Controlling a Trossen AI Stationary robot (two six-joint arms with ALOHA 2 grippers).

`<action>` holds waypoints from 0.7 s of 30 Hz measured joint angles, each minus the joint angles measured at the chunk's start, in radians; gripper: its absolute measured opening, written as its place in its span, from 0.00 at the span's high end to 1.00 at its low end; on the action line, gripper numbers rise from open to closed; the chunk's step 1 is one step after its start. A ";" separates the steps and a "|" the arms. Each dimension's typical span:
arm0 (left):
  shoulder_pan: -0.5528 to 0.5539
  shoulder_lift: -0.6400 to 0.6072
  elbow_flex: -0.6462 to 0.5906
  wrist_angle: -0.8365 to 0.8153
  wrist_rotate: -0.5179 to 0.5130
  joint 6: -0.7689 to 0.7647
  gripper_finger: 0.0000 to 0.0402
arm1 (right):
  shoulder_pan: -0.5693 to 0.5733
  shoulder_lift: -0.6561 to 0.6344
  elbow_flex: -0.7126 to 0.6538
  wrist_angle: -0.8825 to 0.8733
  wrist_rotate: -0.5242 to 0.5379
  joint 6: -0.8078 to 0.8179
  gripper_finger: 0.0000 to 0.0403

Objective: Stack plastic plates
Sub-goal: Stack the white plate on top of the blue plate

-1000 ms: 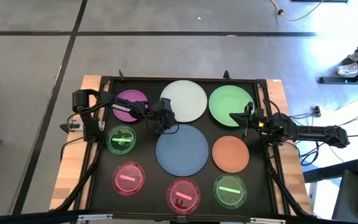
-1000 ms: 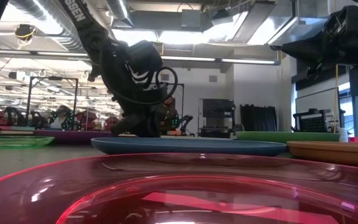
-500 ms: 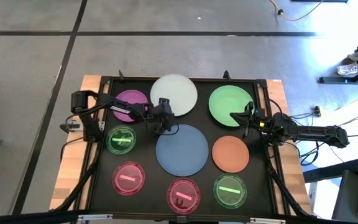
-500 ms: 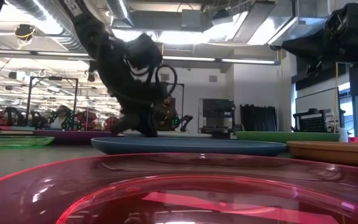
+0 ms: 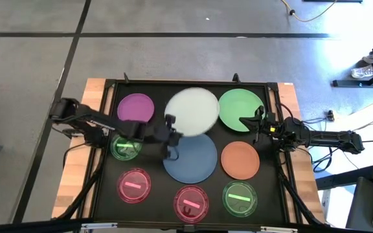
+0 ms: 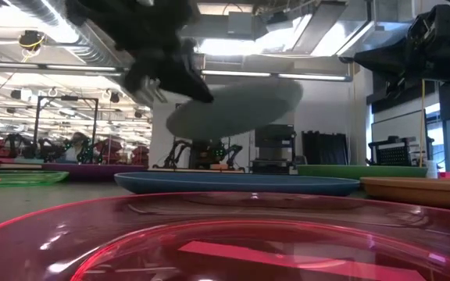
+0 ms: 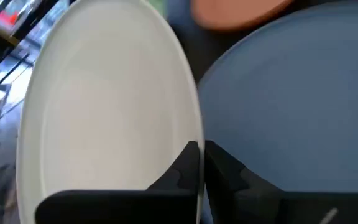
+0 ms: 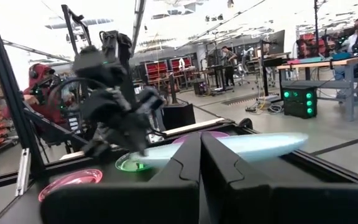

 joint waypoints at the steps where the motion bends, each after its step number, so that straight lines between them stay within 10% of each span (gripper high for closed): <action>1: -0.028 -0.001 0.000 0.000 0.000 -0.022 0.98 | 0.000 0.000 0.000 0.000 -0.001 0.015 0.99; 21: -0.345 0.141 0.000 0.124 0.051 -0.283 0.98 | 0.000 0.000 0.000 0.002 0.002 0.035 0.99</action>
